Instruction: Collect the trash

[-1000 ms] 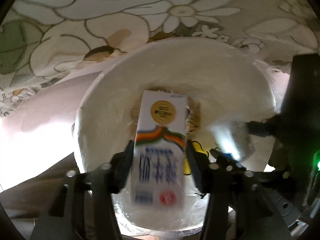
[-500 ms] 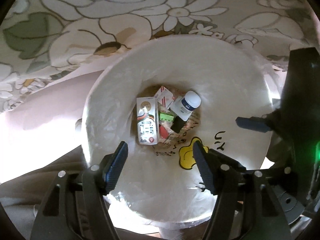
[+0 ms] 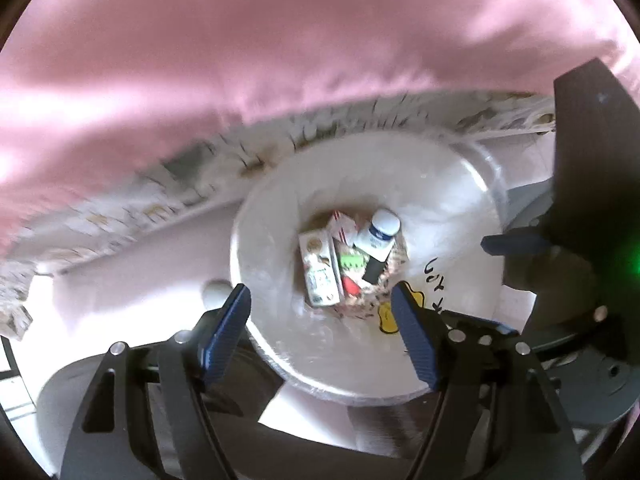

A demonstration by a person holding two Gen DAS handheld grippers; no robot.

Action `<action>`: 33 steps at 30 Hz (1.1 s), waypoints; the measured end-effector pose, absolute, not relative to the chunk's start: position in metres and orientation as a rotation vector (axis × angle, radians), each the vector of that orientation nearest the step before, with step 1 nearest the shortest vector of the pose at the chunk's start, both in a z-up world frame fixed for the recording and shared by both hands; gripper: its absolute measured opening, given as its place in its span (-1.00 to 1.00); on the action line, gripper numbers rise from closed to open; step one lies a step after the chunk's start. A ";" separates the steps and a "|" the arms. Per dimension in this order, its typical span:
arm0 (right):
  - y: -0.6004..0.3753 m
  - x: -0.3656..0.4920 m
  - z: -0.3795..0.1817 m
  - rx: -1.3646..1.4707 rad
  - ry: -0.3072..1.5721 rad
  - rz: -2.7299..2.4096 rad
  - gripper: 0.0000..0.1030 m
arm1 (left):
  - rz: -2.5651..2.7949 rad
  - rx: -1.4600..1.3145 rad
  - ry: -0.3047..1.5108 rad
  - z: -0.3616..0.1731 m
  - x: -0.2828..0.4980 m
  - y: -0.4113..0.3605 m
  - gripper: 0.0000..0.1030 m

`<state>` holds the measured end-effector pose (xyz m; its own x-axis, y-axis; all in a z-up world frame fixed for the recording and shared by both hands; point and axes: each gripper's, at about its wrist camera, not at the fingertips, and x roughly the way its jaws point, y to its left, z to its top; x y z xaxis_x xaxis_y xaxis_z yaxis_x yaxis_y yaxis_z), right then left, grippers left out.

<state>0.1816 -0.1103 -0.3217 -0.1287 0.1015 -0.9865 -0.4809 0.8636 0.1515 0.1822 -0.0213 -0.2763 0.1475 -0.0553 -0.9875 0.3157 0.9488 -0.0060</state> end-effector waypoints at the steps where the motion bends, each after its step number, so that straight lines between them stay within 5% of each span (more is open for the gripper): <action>1: -0.111 0.179 -0.310 -0.311 1.605 0.513 0.18 | -0.268 0.231 1.373 -0.265 0.180 -0.021 0.45; 13: -0.127 0.145 -0.168 -0.318 1.254 0.493 0.41 | -0.238 0.230 1.014 -0.120 0.127 -0.014 0.74; 19: -0.135 0.112 -0.107 -0.337 1.057 0.443 0.58 | -0.216 0.228 0.911 -0.086 0.096 -0.012 0.79; 33: -0.147 0.026 -0.035 -0.250 0.796 0.303 0.65 | -0.127 0.231 0.721 -0.021 0.021 -0.002 0.85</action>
